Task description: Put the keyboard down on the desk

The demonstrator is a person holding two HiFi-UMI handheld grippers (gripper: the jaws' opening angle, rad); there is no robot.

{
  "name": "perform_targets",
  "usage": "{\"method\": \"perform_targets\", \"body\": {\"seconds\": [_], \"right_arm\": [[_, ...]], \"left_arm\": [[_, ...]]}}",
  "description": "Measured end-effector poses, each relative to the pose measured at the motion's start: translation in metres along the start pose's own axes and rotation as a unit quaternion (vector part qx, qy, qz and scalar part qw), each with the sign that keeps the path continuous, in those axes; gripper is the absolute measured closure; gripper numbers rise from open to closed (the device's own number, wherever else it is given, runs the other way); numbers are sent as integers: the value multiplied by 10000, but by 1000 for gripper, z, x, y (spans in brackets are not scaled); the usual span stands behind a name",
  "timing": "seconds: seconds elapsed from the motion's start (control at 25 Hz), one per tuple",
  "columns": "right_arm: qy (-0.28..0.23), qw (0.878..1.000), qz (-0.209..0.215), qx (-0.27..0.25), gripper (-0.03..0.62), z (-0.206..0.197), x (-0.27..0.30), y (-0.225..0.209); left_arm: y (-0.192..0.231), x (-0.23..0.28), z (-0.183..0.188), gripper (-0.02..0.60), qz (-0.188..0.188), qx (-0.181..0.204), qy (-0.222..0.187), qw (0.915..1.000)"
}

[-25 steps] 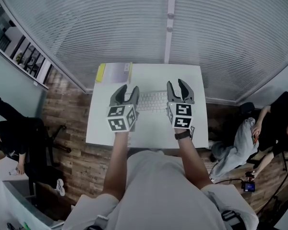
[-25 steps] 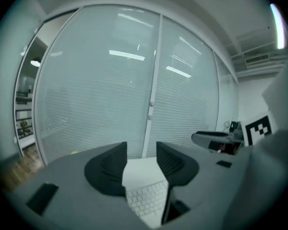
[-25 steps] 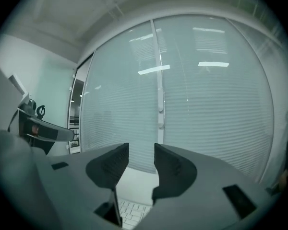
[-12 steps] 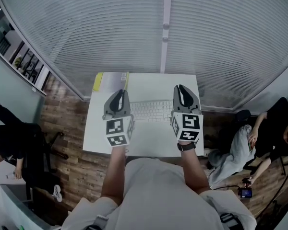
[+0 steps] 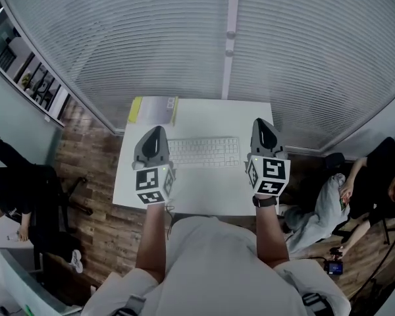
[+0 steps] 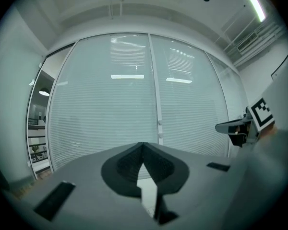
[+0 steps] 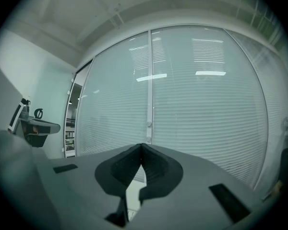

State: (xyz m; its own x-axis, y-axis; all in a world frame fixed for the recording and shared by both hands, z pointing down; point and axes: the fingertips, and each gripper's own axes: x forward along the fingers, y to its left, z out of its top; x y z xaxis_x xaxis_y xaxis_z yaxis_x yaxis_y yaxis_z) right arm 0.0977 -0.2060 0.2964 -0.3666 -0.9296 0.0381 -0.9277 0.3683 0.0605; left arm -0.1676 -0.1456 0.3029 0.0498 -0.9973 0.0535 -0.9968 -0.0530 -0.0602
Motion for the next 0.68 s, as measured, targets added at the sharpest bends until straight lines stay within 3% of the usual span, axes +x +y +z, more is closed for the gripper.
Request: {"method": "perform_targets", "body": {"seconds": [0.68], "right_arm": [[123, 9995, 298, 62, 582, -16, -5, 37]], "left_arm": [[-36, 0, -4, 566, -464, 90, 120, 9988]]}}
